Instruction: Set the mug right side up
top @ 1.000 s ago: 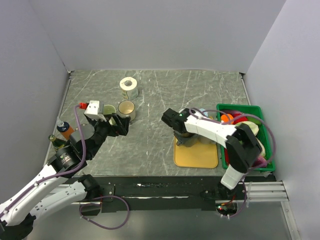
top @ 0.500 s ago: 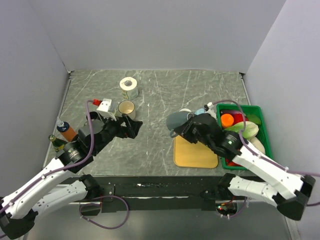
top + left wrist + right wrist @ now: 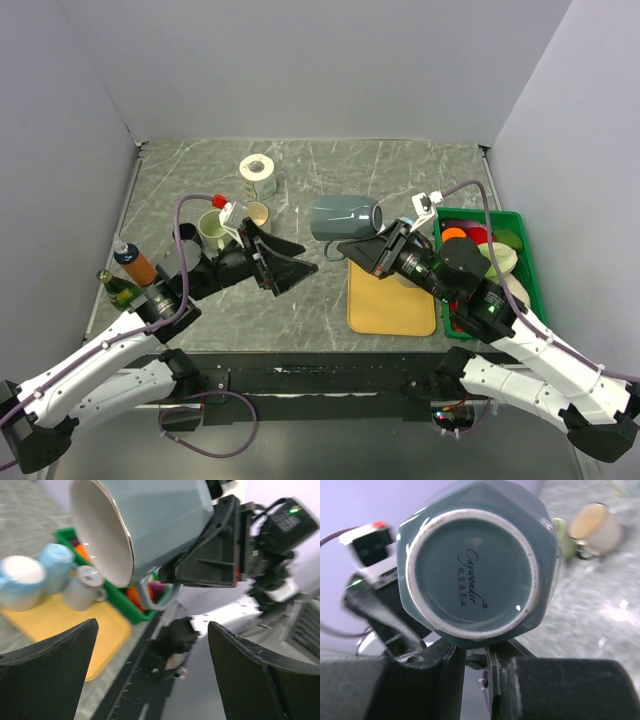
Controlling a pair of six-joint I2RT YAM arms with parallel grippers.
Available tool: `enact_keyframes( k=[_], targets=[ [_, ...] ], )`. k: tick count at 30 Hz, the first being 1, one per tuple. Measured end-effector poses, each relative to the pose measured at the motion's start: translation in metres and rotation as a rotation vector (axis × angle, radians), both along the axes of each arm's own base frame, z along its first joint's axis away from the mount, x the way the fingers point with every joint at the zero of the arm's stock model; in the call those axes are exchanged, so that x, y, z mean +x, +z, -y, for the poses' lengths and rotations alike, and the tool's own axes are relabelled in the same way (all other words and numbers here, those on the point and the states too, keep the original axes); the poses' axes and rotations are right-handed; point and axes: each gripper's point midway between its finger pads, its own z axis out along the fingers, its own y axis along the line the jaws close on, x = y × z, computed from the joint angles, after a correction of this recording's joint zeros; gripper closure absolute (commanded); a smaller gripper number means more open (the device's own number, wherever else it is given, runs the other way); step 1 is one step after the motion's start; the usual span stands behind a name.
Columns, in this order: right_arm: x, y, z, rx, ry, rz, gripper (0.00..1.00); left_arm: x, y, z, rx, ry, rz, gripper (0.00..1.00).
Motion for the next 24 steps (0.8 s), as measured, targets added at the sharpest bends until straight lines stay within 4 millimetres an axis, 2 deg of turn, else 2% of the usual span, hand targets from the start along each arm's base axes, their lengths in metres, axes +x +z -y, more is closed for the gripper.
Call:
enact_keyframes(
  k=[10, 14, 21, 24],
  targets=[
    [-0.015, 0.015, -0.009, 0.105, 0.098, 0.107, 1.0, -0.022, 0.037, 0.022, -0.19, -0.211, -0.051, 0.01],
    [-0.019, 0.026, -0.011, 0.153, 0.119, 0.138, 1.0, -0.024, 0.038, 0.029, -0.216, -0.257, -0.096, 0.09],
    [-0.026, 0.038, -0.014, 0.202, 0.151, 0.18, 1.0, -0.028, 0.045, 0.032, -0.255, -0.296, -0.132, 0.32],
    [-0.027, 0.042, -0.014, 0.215, 0.158, 0.193, 1.0, -0.029, 0.049, 0.031, -0.271, -0.301, -0.126, 0.36]
  ],
)
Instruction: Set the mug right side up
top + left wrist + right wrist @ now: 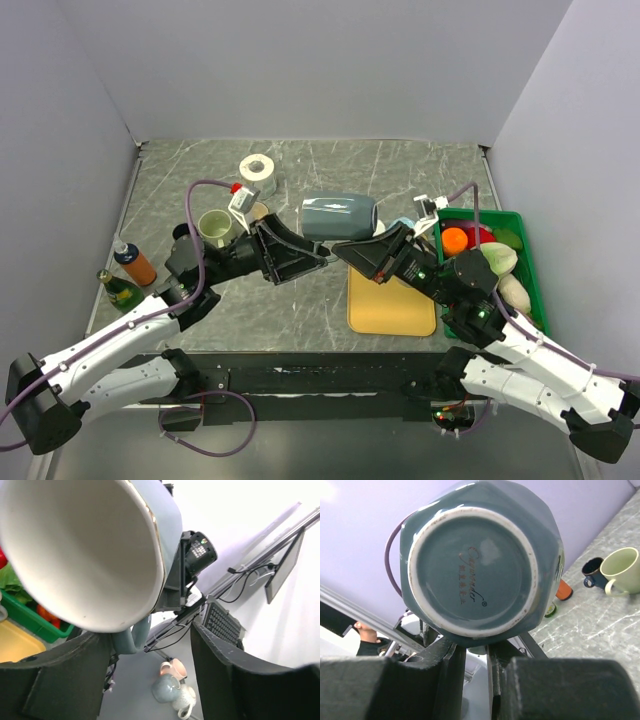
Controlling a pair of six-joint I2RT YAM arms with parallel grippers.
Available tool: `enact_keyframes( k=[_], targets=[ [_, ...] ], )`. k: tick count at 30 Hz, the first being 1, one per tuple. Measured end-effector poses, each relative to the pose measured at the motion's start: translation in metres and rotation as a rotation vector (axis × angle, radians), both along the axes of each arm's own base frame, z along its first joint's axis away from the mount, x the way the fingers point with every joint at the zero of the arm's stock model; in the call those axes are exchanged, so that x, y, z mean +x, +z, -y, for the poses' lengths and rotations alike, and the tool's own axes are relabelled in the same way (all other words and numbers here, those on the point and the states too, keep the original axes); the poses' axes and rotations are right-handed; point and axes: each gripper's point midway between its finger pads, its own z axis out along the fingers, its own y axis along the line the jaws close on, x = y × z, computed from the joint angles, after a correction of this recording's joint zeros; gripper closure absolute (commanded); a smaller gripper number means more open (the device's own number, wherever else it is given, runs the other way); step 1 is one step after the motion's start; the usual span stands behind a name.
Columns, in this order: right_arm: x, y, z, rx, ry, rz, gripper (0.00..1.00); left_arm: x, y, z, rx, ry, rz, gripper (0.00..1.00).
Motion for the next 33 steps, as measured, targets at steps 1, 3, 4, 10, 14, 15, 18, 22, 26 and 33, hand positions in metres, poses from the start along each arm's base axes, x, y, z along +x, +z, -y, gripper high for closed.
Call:
enact_keyframes(
  k=[1, 3, 4, 10, 14, 15, 18, 22, 26, 33],
  targets=[
    [-0.001, 0.001, 0.0, 0.003, 0.003, 0.004, 1.0, -0.001, 0.002, 0.0, -0.007, -0.003, 0.0, 0.37],
    [-0.001, 0.001, 0.0, 0.015, 0.007, 0.012, 1.0, -0.002, 0.005, 0.0, -0.022, -0.012, -0.006, 0.42],
    [-0.002, 0.003, 0.0, 0.022, 0.009, 0.017, 1.0, -0.002, 0.005, 0.0, -0.03, -0.018, -0.012, 0.45],
    [-0.005, 0.003, 0.003, 0.046, 0.012, 0.043, 1.0, 0.0, 0.001, 0.006, -0.049, -0.051, -0.055, 0.64],
    [-0.007, 0.005, 0.003, 0.057, 0.015, 0.052, 1.0, 0.002, -0.001, 0.008, -0.046, -0.055, -0.073, 0.86],
    [-0.007, 0.006, 0.003, 0.059, 0.016, 0.056, 1.0, 0.002, -0.001, 0.008, -0.046, -0.056, -0.076, 0.92],
    [-0.007, 0.006, 0.003, 0.052, 0.009, 0.072, 1.0, 0.002, -0.001, 0.008, -0.048, -0.055, -0.079, 0.99],
    [-0.004, 0.0, 0.003, 0.032, -0.006, 0.063, 1.0, 0.006, -0.005, 0.008, -0.023, -0.028, -0.08, 0.99],
    [0.0, -0.006, 0.003, 0.009, -0.025, 0.029, 0.81, 0.01, -0.008, 0.007, 0.045, 0.023, -0.065, 0.99],
    [0.015, -0.016, -0.001, -0.119, -0.082, -0.053, 0.29, 0.019, -0.012, -0.001, 0.129, 0.133, -0.026, 0.99]
  ],
)
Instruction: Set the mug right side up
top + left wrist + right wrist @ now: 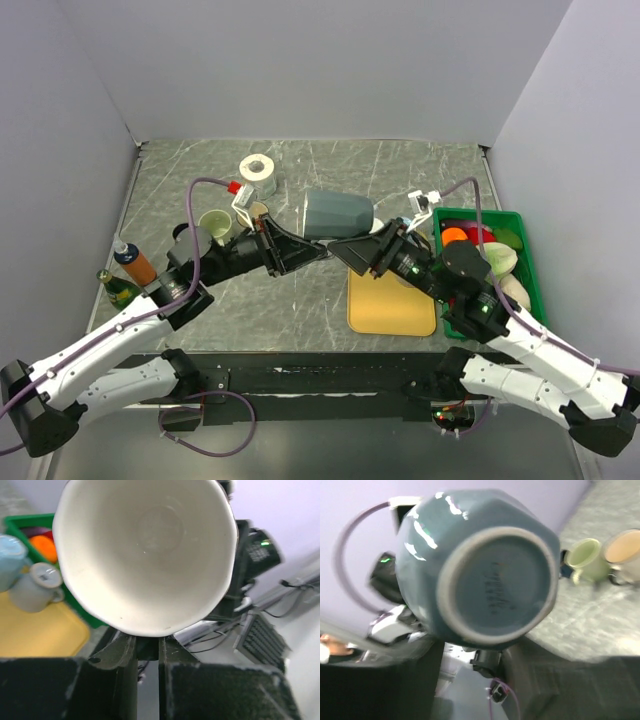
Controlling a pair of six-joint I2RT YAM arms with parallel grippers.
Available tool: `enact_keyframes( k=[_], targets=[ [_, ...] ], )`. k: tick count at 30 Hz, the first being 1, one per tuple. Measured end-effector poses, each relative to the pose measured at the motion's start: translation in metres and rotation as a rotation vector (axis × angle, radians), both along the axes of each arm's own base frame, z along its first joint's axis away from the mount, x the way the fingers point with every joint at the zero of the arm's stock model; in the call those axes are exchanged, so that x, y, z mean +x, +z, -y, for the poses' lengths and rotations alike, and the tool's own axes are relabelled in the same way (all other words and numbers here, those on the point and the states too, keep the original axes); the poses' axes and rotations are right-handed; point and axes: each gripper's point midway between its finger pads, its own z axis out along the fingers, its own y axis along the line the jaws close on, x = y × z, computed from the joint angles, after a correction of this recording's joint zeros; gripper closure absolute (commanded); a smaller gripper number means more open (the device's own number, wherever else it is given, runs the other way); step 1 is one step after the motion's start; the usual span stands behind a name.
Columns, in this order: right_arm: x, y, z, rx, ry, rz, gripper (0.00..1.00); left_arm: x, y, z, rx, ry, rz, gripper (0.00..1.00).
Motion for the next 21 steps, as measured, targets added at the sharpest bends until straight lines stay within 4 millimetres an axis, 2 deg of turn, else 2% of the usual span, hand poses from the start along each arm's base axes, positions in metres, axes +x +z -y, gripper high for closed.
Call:
enact_keyframes(
  k=[1, 5, 7, 13, 16, 21],
  targets=[
    [0.004, -0.003, -0.001, -0.029, -0.013, -0.013, 0.22, 0.004, -0.004, -0.001, 0.023, 0.026, -0.001, 0.99],
    [0.018, -0.027, 0.002, -0.138, -0.087, -0.1, 0.23, 0.022, -0.027, -0.008, 0.151, 0.135, -0.018, 0.99],
    [0.025, -0.053, 0.01, -0.22, -0.147, -0.176, 0.19, 0.033, -0.038, -0.014, 0.218, 0.203, -0.024, 0.99],
    [0.032, -0.107, 0.037, -0.401, -0.279, -0.314, 0.09, 0.064, -0.075, -0.035, 0.42, 0.392, -0.061, 0.99],
    [0.032, -0.123, 0.051, -0.459, -0.333, -0.352, 0.01, 0.08, -0.102, -0.041, 0.537, 0.458, -0.097, 0.99],
    [0.03, -0.132, 0.066, -0.498, -0.383, -0.374, 0.0, 0.103, -0.15, -0.047, 0.746, 0.535, -0.137, 0.99]
  ],
)
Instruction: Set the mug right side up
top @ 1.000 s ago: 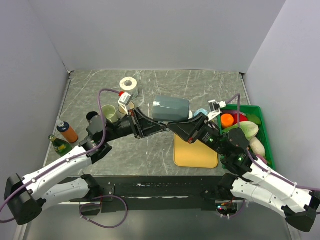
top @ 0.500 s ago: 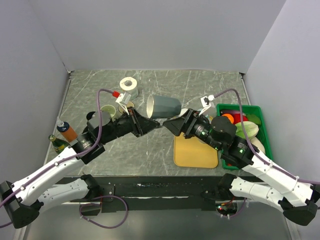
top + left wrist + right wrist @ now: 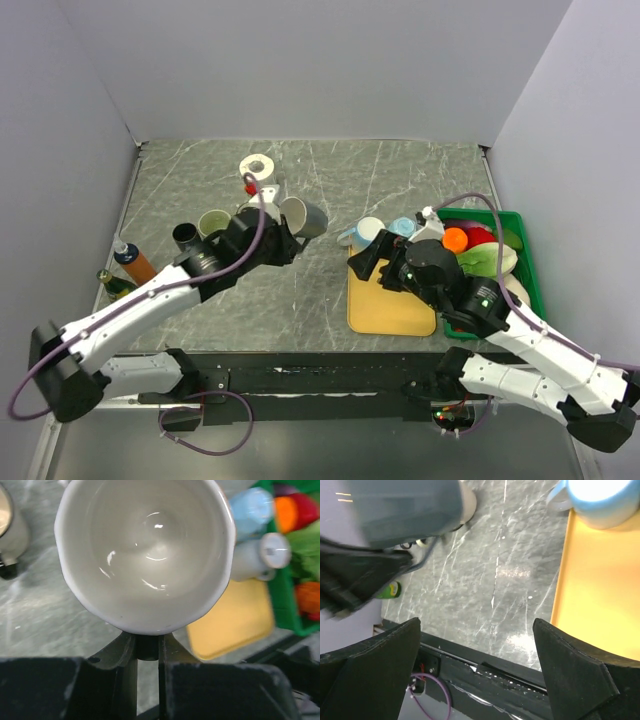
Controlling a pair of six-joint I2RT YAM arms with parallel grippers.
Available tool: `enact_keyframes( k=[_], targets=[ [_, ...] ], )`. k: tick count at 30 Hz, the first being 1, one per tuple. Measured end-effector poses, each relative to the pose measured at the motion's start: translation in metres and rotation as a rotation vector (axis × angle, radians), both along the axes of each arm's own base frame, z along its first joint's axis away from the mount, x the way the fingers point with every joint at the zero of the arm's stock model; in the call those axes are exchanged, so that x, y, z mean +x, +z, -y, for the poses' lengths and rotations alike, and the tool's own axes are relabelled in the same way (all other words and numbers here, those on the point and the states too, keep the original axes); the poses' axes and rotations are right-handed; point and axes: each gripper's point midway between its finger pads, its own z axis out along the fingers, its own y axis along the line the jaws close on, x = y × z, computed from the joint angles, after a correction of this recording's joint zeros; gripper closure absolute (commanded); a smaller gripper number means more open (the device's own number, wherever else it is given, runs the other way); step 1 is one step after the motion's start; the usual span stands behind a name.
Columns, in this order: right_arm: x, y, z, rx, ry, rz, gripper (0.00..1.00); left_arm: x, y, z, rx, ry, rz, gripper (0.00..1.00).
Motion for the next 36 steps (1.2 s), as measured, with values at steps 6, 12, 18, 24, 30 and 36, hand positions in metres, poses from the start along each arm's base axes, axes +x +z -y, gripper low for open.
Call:
enact_keyframes(
  k=[6, 12, 18, 24, 30, 36],
  targets=[
    [-0.001, -0.003, 0.017, -0.019, -0.052, -0.001, 0.0, 0.031, -0.04, -0.007, 0.221, 0.105, -0.068, 0.99],
    [-0.001, -0.025, 0.026, -0.115, -0.068, -0.052, 0.0, 0.076, -0.064, 0.003, 0.314, 0.177, -0.118, 0.99],
    [-0.003, -0.061, 0.037, -0.21, -0.085, -0.112, 0.0, 0.111, -0.112, -0.006, 0.399, 0.235, -0.215, 0.99],
    [-0.01, -0.094, 0.053, -0.284, -0.106, -0.172, 0.0, 0.124, -0.134, -0.009, 0.459, 0.25, -0.283, 0.99],
    [-0.008, -0.096, 0.061, -0.272, -0.126, -0.165, 0.0, 0.129, -0.129, -0.016, 0.464, 0.259, -0.313, 0.99],
    [-0.006, -0.098, 0.065, -0.269, -0.138, -0.174, 0.0, 0.135, -0.124, -0.025, 0.46, 0.268, -0.344, 0.99]
  ],
)
